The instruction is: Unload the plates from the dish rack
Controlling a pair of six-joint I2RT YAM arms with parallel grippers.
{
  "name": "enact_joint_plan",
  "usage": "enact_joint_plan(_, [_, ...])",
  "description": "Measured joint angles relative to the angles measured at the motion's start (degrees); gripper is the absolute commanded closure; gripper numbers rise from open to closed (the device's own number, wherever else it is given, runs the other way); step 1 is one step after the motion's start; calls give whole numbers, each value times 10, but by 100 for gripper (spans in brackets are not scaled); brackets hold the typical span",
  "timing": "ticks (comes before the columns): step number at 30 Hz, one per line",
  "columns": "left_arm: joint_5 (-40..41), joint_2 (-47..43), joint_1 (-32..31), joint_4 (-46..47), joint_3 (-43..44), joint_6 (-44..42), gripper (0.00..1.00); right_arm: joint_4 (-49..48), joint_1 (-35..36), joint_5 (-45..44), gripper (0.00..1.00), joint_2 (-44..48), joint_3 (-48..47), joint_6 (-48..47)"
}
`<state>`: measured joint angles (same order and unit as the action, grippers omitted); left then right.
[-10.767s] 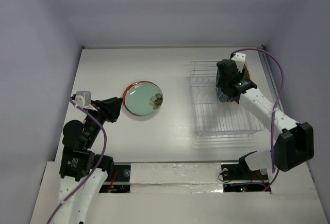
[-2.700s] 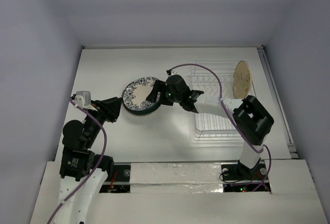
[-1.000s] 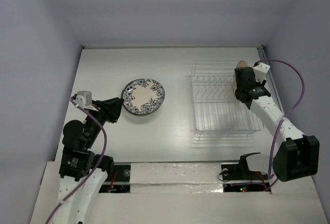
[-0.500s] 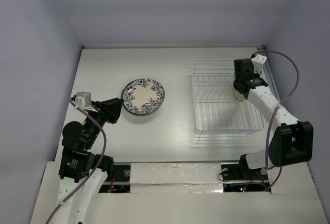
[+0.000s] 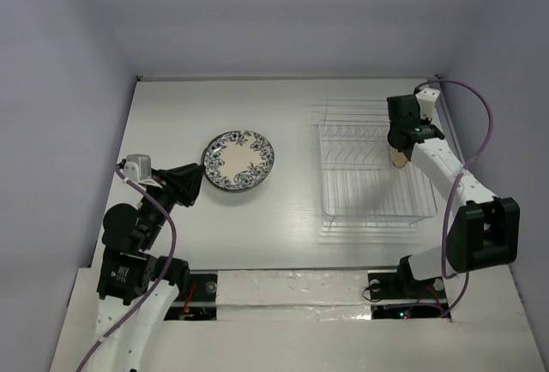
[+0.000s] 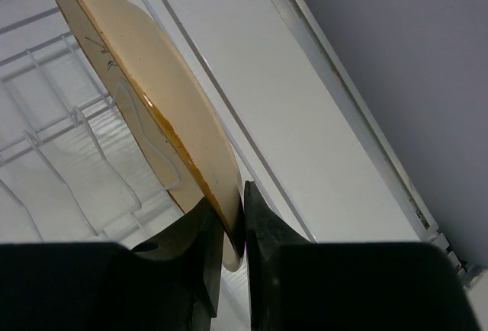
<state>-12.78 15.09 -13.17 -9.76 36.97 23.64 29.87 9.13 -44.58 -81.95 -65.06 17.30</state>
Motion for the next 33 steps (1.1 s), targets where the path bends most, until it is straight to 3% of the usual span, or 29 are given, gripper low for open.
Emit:
enact_joint_plan(11, [4,0,0,0,0,0,77,85,0,19,100,24,-36,-16])
enact_joint_plan(20, [4,0,0,0,0,0,77,153,5,9,100,90,-131,-55])
enact_joint_plan(25, [4,0,0,0,0,0,77,153,50,9,100,107,-195,-55])
enact_joint_plan(29, [4,1,0,0,0,0,77,139,68,62,100,119,-213,-50])
enact_joint_plan(33, [4,1,0,0,0,0,77,93,115,151,100,143,-172,-21])
